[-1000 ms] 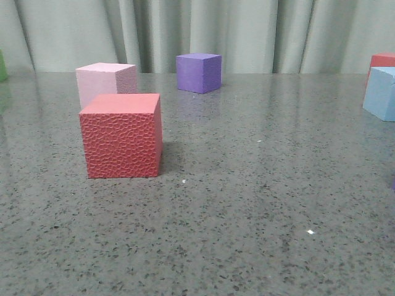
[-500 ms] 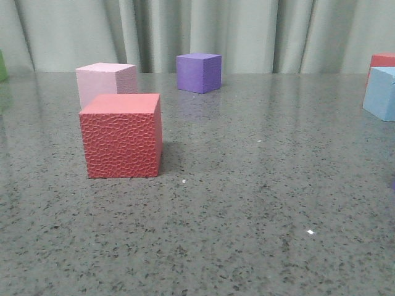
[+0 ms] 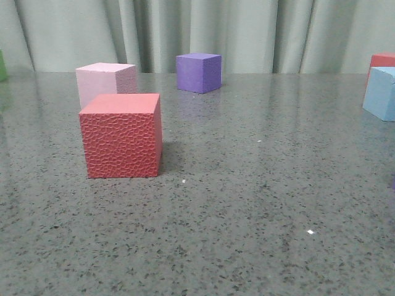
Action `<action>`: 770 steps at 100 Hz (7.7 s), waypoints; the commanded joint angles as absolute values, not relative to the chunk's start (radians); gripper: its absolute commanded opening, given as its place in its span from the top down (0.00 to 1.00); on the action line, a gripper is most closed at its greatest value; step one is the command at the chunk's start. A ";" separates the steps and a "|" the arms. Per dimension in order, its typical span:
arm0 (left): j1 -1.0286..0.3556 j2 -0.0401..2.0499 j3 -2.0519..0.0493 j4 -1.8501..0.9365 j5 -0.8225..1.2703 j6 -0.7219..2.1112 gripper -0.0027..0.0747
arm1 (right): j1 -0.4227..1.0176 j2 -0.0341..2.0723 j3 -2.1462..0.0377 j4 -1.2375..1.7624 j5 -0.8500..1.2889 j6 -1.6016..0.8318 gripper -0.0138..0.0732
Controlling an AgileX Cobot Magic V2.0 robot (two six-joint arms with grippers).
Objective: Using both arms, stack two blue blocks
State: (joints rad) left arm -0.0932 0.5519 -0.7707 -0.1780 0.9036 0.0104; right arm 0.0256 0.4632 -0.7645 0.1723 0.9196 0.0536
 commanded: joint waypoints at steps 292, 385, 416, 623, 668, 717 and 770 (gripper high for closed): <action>-0.092 0.560 -0.804 -0.188 0.854 0.009 0.11 | -0.003 1.721 -1.448 -0.017 0.836 0.066 0.12; -0.092 0.560 -0.804 -0.188 0.856 0.009 0.11 | 0.097 1.721 -1.756 0.116 1.126 0.072 0.42; -0.092 0.560 -0.804 -0.188 0.856 0.009 0.11 | 0.274 1.726 -1.797 0.104 1.126 0.220 0.42; -0.092 0.560 -0.804 -0.188 0.856 0.009 0.11 | 0.542 2.068 -2.092 -0.090 1.217 0.564 0.43; -0.092 0.560 -0.804 -0.188 0.856 0.009 0.11 | 0.542 2.068 -2.092 -0.061 1.233 0.564 0.43; -0.092 0.560 -0.804 -0.188 0.856 0.009 0.11 | 0.542 2.068 -2.092 -0.061 1.232 0.564 0.22; -0.092 0.560 -0.804 -0.188 0.856 0.009 0.11 | 0.542 2.068 -2.106 -0.061 1.245 0.564 0.10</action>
State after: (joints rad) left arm -0.0932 0.5519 -0.7714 -0.1757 0.9181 0.0121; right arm 0.5423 2.1323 -2.0607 -0.0568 1.2382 0.5676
